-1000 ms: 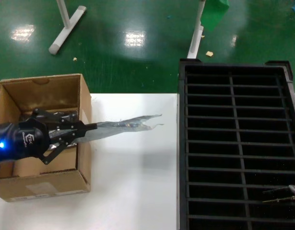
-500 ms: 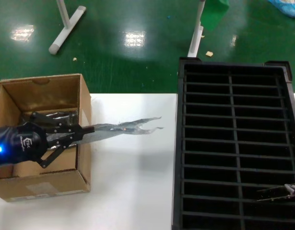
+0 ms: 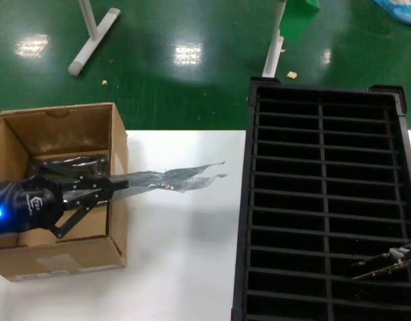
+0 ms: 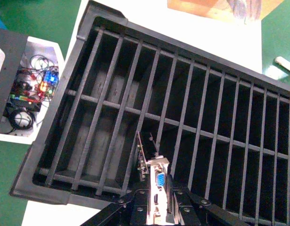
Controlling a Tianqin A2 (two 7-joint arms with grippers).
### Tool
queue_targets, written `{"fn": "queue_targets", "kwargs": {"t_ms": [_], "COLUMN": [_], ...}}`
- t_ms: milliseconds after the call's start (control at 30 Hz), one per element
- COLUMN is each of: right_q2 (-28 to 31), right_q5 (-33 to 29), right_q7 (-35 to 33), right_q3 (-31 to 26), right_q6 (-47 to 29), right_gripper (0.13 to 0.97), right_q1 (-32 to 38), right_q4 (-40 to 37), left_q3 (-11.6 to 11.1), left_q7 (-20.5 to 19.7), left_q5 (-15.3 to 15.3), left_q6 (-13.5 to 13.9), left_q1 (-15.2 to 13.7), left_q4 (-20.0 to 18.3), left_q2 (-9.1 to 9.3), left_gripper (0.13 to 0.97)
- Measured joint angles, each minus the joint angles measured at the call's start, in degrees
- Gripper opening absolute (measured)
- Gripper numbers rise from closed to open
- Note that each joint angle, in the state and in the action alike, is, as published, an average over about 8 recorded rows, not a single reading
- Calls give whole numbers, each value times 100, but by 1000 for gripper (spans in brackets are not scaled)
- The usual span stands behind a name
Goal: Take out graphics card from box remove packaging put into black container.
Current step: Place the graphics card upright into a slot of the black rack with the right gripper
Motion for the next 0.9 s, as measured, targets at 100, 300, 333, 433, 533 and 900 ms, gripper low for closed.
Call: {"fn": "queue_targets", "kwargs": {"t_ms": [100,300,333,433,533,900], "right_q2": [-32,-55,-57,-65,-78,-204], "right_q5": [-37,-85,-93,-118,-148,-203], "right_q7": [-12,36,55,122,210,765], "right_q3": [-36,-70,-74,-87,-106,-183], "right_q6": [-78,-195,-212,-264,-322,-479], "right_gripper": [196,196,196,196,196,196], "right_q1": [106,238,253,299,344,440], "right_q4": [-35,-31,-22,5,34,219], "left_q3": [-13,-39,-42,-49,-56,-73], "left_q7": [1,-10,-11,-14,-16,-1], "left_q5": [0,0,0,0,0,0], "left_q6": [0,0,0,0,0,0], "left_q1": [19,56,61,77,92,150], "left_q4": [-5,-58,-68,-97,-120,-153], "left_q2": [-3,-18,-19,-24,-29,-55], "left_gripper": [142,142,142,142,142,142]}}
